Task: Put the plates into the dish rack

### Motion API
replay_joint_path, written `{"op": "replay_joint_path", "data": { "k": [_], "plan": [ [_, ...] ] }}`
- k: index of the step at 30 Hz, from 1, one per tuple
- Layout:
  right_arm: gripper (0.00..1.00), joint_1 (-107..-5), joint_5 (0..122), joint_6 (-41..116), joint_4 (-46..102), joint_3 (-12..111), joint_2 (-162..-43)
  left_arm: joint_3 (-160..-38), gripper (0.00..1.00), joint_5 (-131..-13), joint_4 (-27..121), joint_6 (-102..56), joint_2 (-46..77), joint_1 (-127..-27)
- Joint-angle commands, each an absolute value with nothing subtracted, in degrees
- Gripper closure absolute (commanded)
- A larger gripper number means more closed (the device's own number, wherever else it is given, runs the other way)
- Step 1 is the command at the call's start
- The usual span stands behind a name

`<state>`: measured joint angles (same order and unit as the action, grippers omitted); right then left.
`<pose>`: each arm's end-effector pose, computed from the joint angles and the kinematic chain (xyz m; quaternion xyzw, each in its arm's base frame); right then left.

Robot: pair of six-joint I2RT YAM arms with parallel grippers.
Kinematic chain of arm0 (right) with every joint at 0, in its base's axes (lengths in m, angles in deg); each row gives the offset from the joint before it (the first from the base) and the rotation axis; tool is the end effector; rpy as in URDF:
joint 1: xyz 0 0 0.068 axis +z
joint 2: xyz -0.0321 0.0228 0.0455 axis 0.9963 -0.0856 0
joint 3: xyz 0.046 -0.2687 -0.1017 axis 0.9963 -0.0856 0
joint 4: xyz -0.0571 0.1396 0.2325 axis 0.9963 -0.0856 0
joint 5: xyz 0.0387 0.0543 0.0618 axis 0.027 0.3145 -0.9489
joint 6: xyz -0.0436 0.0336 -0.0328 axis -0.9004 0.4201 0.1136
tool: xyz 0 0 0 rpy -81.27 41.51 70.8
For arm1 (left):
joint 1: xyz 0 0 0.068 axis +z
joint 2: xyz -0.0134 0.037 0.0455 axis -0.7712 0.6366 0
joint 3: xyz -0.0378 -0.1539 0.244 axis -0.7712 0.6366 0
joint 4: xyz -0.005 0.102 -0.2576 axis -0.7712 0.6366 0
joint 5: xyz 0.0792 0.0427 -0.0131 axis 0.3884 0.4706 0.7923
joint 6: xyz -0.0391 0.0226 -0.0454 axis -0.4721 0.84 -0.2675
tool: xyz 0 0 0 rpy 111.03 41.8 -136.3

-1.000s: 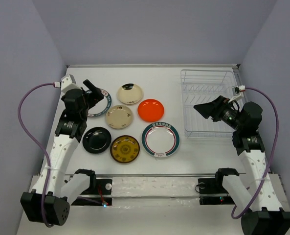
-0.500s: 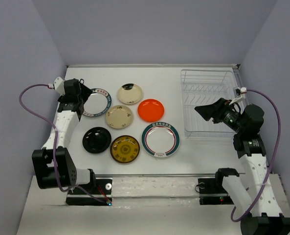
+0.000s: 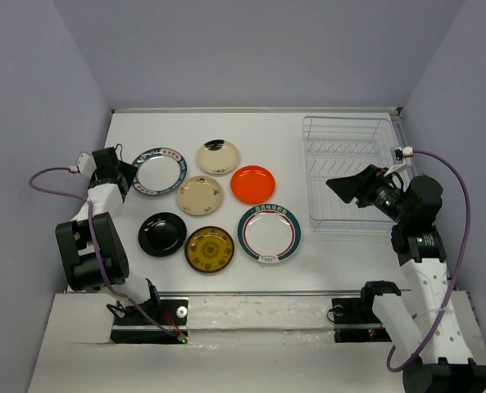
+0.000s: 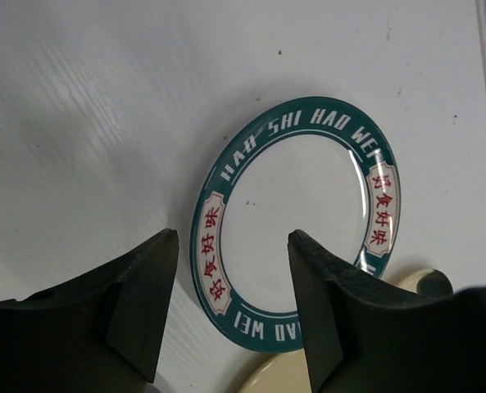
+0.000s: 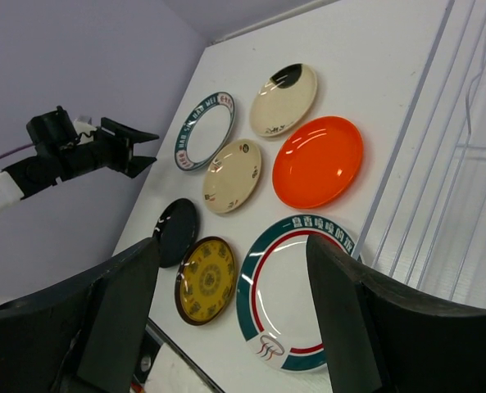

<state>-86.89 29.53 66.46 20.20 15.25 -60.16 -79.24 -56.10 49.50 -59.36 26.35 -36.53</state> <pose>0.1723 0.0261 0.3493 0.0117 0.7364 0.4225 0.5283 0.3412 0.0915 0.2310 -0.4801 0.7402 -0.0778 0.4643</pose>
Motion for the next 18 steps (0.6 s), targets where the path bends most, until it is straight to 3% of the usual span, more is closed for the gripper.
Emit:
{"op": "replay_joint_path", "data": {
  "k": [1, 6, 10, 18],
  "plan": [
    [0.23, -86.6, 29.1, 65.6, 21.3, 16.0, -59.8, -76.0, 0.34, -58.7, 44.8, -60.6, 27.2, -35.3],
    [0.23, -86.1, 28.7, 65.7, 21.3, 15.8, -59.9, -73.9, 0.37, -60.0, 41.8, -60.1, 29.1, -34.6],
    [0.23, -86.1, 28.5, 65.7, 21.5, 15.7, -59.9, -71.9, 0.46, -63.2, 37.4, -60.3, 31.8, -34.0],
    [0.23, -86.1, 28.3, 65.7, 21.7, 15.5, -60.8, -68.2, 0.55, -66.8, 27.6, -61.7, 36.1, -33.7]
  ]
}}
